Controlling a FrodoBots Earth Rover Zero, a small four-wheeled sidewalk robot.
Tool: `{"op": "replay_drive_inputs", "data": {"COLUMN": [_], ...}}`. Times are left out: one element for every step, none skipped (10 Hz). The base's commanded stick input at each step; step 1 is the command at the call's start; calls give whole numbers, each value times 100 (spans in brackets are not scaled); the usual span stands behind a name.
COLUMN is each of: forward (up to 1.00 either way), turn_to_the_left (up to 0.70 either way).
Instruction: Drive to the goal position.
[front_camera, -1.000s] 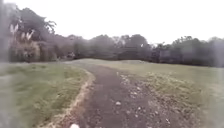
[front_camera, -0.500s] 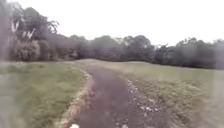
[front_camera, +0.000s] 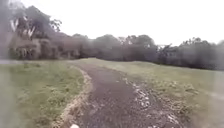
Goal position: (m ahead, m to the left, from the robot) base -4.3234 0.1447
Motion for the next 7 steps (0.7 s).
{"op": "replay_drive_inputs", "data": {"forward": [100, 100, 100, 100, 100, 100, 100], "turn_to_the_left": [0, 0, 0, 0, 0, 0, 0]}}
